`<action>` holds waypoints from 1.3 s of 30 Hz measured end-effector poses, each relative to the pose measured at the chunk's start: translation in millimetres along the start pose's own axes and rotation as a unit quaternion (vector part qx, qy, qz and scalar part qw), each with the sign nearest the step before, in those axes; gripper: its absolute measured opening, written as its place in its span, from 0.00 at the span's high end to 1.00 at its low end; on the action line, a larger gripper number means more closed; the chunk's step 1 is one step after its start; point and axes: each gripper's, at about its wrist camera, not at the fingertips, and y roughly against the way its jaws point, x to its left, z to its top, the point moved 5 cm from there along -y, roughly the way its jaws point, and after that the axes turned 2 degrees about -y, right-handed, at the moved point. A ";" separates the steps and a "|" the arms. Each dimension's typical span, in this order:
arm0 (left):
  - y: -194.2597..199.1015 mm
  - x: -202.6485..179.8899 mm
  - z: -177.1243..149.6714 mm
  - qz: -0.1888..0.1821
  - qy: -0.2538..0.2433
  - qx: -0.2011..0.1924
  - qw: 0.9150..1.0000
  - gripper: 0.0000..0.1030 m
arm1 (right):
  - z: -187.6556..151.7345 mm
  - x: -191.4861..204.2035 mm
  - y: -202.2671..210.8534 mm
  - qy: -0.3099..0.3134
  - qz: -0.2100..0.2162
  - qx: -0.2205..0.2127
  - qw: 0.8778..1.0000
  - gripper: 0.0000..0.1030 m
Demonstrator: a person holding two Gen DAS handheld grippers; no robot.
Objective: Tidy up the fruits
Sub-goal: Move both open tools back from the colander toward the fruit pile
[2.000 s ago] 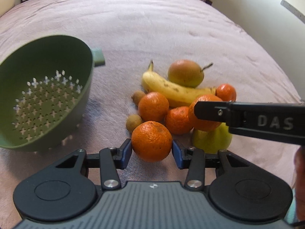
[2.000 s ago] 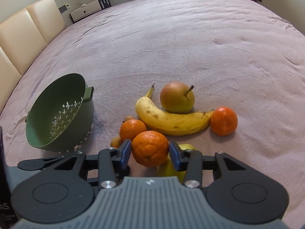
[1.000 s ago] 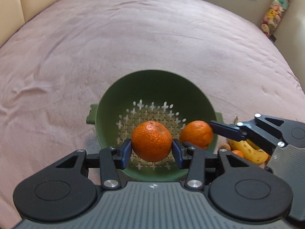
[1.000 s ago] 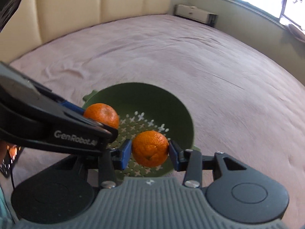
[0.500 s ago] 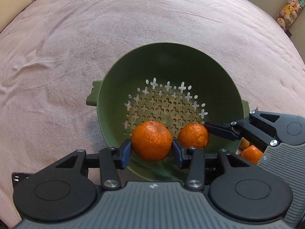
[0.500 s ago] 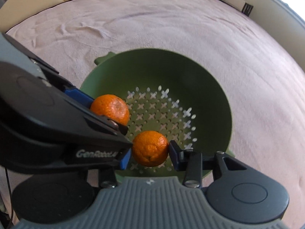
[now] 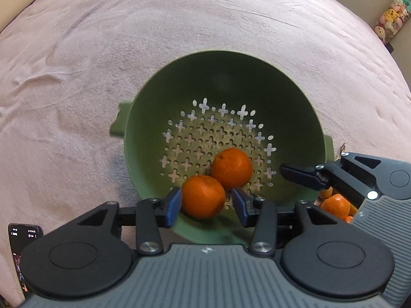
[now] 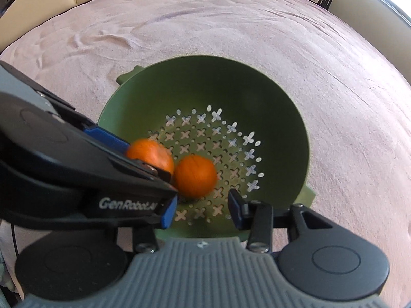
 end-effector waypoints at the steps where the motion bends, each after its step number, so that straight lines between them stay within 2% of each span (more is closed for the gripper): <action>1: 0.6 -0.3 1.3 0.001 0.002 -0.002 1.000 0.43 | 0.0 -0.8 1.2 -0.001 -0.002 -0.001 1.000 0.55; 2: 2.6 -1.1 2.8 -0.002 0.001 -0.008 1.000 0.41 | -0.2 -1.7 3.3 -0.003 -0.004 -0.003 1.000 0.51; 13: 28.0 -13.5 15.9 -0.023 -0.002 -0.054 0.998 0.39 | -1.5 -16.6 42.9 -0.050 -0.036 -0.053 0.997 0.37; 21: 53.4 -25.0 16.4 -0.043 -0.017 -0.109 0.993 0.38 | -12.6 -27.0 82.1 -0.093 -0.072 -0.098 0.988 0.37; 26: 64.7 -31.5 14.8 -0.052 -0.018 -0.131 0.990 0.37 | -26.5 -36.7 103.5 -0.144 -0.090 -0.125 0.977 0.37; 30: 72.2 -39.0 8.3 -0.053 -0.024 -0.150 0.987 0.37 | -42.2 -46.5 116.8 -0.198 -0.115 -0.138 0.964 0.37; 39: 74.2 -67.8 -14.3 -0.069 -0.068 -0.175 0.980 0.30 | -102.7 -66.6 136.5 -0.269 -0.178 -0.125 0.938 0.37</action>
